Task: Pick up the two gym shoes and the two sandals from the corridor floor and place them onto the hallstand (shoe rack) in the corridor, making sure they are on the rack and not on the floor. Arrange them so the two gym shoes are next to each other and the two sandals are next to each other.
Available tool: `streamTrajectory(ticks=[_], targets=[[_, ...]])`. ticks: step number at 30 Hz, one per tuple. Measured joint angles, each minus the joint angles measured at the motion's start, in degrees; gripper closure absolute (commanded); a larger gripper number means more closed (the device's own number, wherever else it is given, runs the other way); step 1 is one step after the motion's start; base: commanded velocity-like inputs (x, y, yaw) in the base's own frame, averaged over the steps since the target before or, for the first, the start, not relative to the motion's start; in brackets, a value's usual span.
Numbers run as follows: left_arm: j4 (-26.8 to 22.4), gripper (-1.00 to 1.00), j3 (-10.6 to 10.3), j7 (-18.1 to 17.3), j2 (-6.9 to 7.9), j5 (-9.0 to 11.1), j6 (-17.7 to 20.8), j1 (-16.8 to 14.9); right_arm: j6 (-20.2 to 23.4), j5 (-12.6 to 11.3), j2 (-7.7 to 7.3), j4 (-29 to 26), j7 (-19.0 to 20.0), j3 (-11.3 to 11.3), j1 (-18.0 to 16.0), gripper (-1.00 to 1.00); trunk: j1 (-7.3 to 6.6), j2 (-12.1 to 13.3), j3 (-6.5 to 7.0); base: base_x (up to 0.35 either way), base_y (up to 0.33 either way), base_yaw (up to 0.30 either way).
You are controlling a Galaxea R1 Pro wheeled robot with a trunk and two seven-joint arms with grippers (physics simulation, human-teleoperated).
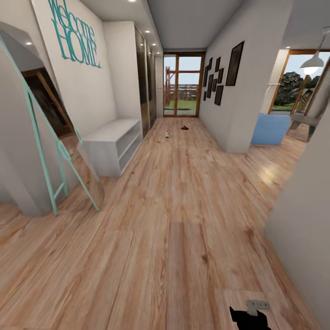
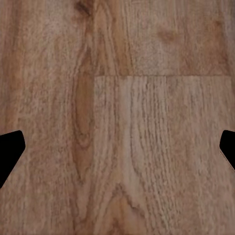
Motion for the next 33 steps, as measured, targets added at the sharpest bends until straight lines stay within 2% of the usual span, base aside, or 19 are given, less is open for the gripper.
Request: streamTrajectory(ticks=[33], targets=[[0.0,-1.0,0.0,0.0,0.0,0.0,0.0,0.0,0.0,0.0,0.0,0.09,0.0,0.08,0.0,-1.0,0.0,0.0,0.0,0.337,0.0,-0.001]])
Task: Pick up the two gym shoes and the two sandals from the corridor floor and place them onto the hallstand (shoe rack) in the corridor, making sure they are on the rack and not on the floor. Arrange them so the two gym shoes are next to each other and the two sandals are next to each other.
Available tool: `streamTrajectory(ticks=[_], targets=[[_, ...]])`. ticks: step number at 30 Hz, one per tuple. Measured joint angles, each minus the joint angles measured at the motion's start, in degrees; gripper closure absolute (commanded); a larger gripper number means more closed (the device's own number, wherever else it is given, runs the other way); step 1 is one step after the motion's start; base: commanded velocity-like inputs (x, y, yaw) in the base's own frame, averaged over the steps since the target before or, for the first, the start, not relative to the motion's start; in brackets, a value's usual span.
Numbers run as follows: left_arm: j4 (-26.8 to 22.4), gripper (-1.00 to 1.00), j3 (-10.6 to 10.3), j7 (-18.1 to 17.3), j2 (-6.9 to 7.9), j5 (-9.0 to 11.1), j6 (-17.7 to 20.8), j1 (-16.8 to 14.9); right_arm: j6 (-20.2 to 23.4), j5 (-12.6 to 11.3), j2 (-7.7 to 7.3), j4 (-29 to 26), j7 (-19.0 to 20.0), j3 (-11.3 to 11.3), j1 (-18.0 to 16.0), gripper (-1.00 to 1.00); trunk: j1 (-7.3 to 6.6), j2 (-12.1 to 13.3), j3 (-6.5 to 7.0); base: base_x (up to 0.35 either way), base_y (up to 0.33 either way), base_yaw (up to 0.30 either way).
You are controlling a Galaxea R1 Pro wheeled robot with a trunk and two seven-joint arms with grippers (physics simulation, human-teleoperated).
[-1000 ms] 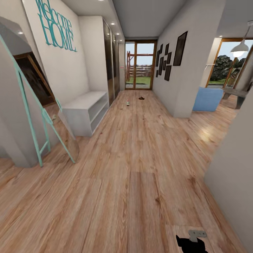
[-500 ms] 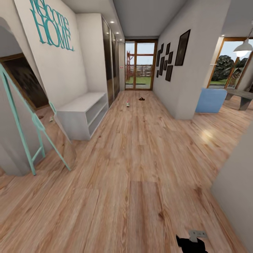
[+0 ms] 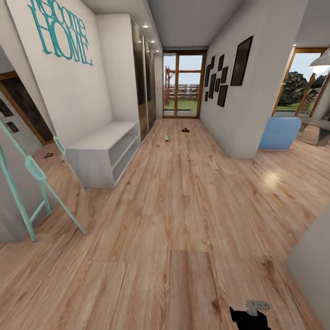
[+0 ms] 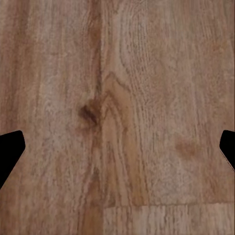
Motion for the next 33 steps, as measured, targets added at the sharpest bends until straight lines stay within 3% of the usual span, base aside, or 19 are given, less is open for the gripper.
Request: streamTrajectory(ticks=[33], targets=[[0.0,-1.0,0.0,-0.02,0.0,0.0,0.0,-0.01,0.0,0.0,0.0,0.0,0.0,0.0,0.0,-1.0,0.0,0.0,0.0,0.337,-0.001,0.0]])
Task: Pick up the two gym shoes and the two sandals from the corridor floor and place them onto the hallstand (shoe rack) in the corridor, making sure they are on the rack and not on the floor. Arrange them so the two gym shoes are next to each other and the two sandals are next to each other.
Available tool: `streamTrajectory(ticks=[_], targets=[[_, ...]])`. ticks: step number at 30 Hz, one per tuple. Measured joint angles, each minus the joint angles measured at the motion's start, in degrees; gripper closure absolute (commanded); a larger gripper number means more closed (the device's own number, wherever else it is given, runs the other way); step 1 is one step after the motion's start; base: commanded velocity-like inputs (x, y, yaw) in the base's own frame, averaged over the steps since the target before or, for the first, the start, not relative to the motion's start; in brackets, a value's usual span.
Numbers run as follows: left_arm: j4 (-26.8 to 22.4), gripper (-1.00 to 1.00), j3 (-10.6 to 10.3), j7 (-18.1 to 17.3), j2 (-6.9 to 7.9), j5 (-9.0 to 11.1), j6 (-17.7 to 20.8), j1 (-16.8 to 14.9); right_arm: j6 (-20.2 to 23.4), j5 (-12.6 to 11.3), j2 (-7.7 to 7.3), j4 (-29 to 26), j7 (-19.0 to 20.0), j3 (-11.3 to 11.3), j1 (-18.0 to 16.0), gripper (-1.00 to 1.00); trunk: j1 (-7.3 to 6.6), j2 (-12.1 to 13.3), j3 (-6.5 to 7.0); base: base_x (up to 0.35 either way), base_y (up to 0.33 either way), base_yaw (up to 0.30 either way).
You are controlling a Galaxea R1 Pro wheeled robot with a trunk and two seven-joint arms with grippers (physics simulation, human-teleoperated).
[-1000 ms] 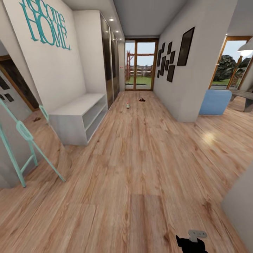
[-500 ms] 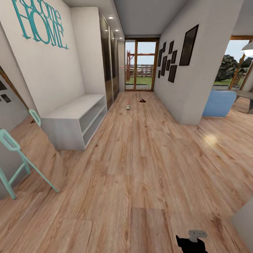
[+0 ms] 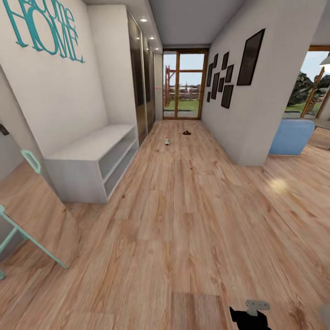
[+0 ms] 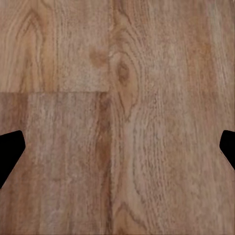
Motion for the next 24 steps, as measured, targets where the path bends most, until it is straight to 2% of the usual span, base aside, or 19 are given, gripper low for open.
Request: streamTrajectory(ticks=[24], targets=[[0.0,-1.0,0.0,0.02,0.0,0.0,0.0,0.0,-0.01,0.0,0.0,0.0,0.0,0.0,0.0,-1.0,0.0,0.0,0.0,0.335,-0.079,0.0]])
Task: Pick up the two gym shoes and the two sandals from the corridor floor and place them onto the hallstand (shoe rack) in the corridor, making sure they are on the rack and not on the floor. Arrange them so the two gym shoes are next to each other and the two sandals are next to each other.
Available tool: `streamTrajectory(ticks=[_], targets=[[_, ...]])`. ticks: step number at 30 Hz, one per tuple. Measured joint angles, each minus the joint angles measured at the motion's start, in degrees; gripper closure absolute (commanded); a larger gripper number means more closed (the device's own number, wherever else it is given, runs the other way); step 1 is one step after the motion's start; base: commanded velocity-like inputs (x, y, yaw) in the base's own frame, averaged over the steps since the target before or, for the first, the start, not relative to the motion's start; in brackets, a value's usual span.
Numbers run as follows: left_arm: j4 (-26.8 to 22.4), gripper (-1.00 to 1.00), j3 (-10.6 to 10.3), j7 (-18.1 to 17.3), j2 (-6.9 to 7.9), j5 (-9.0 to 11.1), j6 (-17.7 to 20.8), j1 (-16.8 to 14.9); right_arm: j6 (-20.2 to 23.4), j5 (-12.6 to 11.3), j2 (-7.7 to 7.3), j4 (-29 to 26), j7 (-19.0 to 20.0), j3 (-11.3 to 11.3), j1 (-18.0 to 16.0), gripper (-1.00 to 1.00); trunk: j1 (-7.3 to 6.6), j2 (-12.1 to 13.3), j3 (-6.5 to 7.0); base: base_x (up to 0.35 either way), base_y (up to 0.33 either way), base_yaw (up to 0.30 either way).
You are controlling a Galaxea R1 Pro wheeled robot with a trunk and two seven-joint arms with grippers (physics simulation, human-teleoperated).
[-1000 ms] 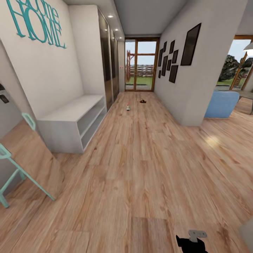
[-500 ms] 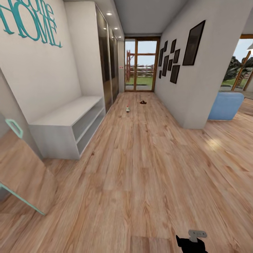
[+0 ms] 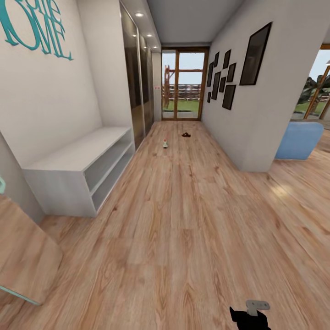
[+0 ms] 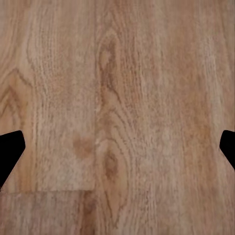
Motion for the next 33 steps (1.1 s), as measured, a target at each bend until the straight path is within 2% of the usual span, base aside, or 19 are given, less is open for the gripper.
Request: streamTrajectory(ticks=[33], targets=[[0.01,-1.0,0.0,0.0,0.0,0.0,0.0,0.0,0.0,0.02,0.02,0.0,0.0,0.0,0.0,-1.0,0.0,0.0,0.0,0.327,-0.107,0.0]])
